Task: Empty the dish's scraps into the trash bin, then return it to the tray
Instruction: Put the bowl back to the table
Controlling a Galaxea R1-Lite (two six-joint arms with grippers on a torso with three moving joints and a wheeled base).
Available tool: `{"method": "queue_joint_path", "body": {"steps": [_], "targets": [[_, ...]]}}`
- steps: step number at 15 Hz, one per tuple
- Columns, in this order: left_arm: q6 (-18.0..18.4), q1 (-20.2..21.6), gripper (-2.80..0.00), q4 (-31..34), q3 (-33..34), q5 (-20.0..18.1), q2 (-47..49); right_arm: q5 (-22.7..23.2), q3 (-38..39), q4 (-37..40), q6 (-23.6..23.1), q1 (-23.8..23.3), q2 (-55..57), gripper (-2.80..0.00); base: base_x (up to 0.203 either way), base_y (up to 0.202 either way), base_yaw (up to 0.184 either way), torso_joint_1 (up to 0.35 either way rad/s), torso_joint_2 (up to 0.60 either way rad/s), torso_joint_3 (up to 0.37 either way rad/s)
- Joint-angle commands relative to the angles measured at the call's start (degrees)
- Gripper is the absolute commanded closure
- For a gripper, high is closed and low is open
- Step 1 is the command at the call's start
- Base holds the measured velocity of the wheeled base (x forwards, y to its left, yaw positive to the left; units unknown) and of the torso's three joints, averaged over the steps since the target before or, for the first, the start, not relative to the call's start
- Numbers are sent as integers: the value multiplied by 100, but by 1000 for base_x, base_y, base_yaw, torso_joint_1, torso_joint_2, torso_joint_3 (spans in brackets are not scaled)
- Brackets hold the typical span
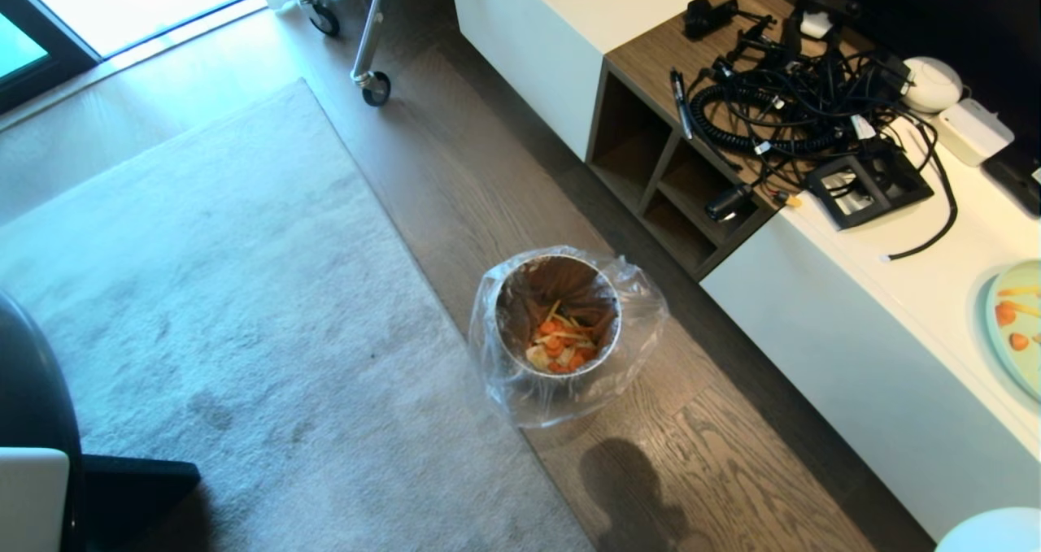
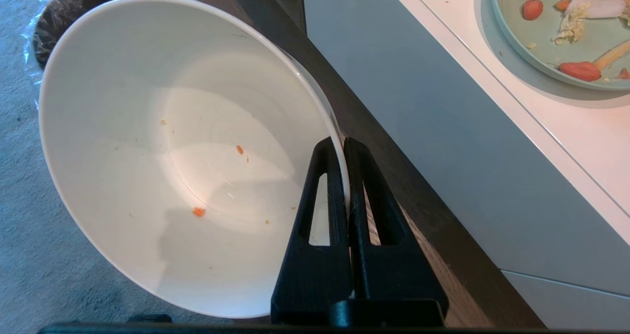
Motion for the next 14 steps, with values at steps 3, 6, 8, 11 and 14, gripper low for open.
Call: {"method": "queue_joint_path", "body": {"steps": [3,6,8,11,14], "targets": [[-4,0,0,-2,0,2,-2,0,0,-5,2,0,11,0,0,0,0,0,0,0],[-4,0,0,-2,0,2,6,0,0,-5,2,0,11,0,0,0,0,0,0,0],[-4,0,0,-2,0,2,-2,0,0,-5,2,0,11,0,0,0,0,0,0,0],[-4,0,0,-2,0,2,-2,0,0,-5,2,0,11,0,0,0,0,0,0,0],[-4,0,0,-2,0,2,-2,0,0,-5,2,0,11,0,0,0,0,0,0,0]]}}
